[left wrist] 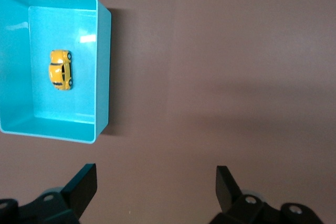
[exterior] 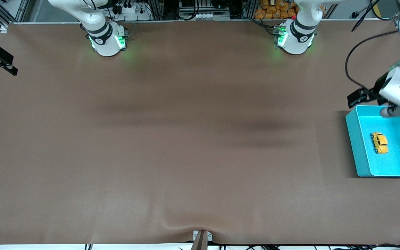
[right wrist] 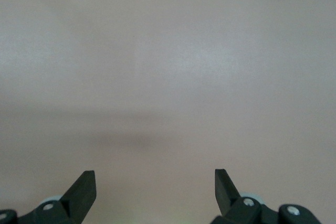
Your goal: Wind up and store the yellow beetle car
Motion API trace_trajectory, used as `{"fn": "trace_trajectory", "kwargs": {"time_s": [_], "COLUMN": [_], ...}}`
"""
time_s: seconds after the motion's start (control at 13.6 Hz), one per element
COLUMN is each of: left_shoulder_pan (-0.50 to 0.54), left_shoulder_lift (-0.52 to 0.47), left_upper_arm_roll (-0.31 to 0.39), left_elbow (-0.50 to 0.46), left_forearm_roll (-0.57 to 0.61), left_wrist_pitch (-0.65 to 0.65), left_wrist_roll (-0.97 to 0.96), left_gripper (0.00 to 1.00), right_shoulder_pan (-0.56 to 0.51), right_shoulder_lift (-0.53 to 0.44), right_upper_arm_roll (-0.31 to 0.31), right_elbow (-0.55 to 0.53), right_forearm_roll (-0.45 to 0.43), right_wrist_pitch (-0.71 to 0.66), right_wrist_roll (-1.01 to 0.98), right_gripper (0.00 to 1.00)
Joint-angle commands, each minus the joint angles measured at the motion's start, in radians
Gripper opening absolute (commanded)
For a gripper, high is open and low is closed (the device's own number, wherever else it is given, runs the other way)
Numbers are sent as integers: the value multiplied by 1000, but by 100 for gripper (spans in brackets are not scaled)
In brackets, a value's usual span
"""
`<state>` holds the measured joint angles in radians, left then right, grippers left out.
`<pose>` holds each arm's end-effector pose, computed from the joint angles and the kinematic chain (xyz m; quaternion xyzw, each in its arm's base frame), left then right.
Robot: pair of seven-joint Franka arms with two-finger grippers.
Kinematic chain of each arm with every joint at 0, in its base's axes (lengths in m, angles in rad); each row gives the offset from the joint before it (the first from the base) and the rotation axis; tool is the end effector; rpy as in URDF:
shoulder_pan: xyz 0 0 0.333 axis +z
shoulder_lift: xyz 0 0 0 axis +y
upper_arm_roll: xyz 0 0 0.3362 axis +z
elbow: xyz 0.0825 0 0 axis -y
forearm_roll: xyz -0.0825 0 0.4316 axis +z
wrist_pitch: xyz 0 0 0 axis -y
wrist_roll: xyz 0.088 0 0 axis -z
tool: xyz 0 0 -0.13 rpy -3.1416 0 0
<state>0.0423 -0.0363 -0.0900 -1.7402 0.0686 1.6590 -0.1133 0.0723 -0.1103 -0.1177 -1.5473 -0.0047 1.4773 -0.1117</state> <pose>0.5908 -0.0206 0.5629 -0.9987 -0.0290 0.0196 0.0374 0.5544 -0.0300 0.6888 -0.9992 -0.0331 -0.0200 0.0026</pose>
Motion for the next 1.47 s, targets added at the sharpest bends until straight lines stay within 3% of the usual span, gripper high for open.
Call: {"fn": "trace_trajectory", "kwargs": {"time_s": [0.0, 0.29, 0.59, 1.03, 1.4], "left_shoulder_pan": [-42, -85, -78, -73, -74], "left_shoulder_lift": [7, 7, 7, 16, 6], "left_upper_arm_roll": [18, 81, 75, 75, 73], "left_elbow": [117, 192, 192, 186, 180], "left_forearm_roll": [-38, -85, -73, -66, -64], "left_wrist_pitch": [-138, -223, -219, -98, -145], "left_wrist_roll": [12, 9, 4, -8, 14], "left_gripper": [100, 100, 100, 100, 100], "right_shoulder_pan": [-26, -26, -17, -14, -9], "right_shoulder_lift": [7, 9, 27, 50, 57], "right_upper_arm_roll": [-2, 0, 4, 6, 6], "right_elbow": [23, 30, 32, 44, 46], "right_forearm_roll": [-9, 5, 6, 15, 5], "right_wrist_pitch": [-12, -11, -9, -9, -8], "right_wrist_roll": [10, 7, 14, 4, 52], "right_gripper": [100, 100, 100, 100, 100]}}
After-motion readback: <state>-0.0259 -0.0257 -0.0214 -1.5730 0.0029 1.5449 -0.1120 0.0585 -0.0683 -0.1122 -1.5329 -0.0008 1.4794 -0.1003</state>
